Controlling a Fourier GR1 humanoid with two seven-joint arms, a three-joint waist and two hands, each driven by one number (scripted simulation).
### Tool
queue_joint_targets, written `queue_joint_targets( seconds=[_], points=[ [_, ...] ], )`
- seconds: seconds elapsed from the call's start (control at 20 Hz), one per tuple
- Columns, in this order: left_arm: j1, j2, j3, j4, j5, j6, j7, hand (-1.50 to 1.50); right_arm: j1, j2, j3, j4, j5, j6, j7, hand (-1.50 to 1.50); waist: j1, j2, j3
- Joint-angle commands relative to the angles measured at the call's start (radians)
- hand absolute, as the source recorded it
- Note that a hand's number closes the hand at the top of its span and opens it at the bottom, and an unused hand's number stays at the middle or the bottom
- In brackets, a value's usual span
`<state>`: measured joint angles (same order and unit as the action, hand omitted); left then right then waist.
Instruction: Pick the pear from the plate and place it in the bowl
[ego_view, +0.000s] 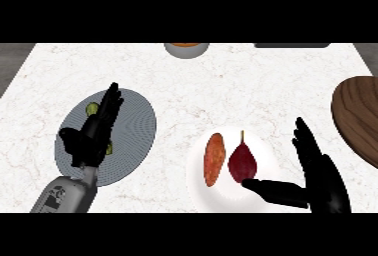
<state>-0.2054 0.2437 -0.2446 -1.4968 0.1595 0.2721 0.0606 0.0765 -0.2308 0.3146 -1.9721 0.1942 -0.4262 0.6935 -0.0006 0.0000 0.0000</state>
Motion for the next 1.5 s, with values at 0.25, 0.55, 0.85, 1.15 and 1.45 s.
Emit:
queue_joint_targets(
  seconds=[0.25,0.55,0.85,1.15,1.45],
  points=[
    [0.002,-0.047,0.045,0.036,-0.065,-0.039,-0.007,0.0,0.092,0.074,-0.007,-0.05,-0.04,0.02,-0.132,-1.5,-0.004,0.0,0.0],
    [0.046,-0.051,0.089,-0.006,-0.081,-0.098,-0.011,0.0,0.098,0.133,-0.024,-0.021,-0.054,0.015,-0.191,-1.5,-0.001,-0.001,0.0],
    [0.039,-0.071,0.109,-0.036,-0.095,-0.105,0.035,0.0,0.122,0.157,-0.074,0.12,-0.176,0.08,-0.348,-1.5,-0.001,0.0,0.0],
    [0.01,-0.104,0.144,0.027,-0.115,-0.142,0.004,0.0,0.061,0.226,-0.048,0.164,-0.134,0.033,-0.334,-1.5,-0.001,0.0,0.0],
    [0.033,-0.118,0.136,-0.078,-0.143,-0.127,0.084,0.0,0.034,0.23,0.038,0.345,-0.19,-0.073,-0.508,-1.5,0.002,0.0,0.0]
  ],
)
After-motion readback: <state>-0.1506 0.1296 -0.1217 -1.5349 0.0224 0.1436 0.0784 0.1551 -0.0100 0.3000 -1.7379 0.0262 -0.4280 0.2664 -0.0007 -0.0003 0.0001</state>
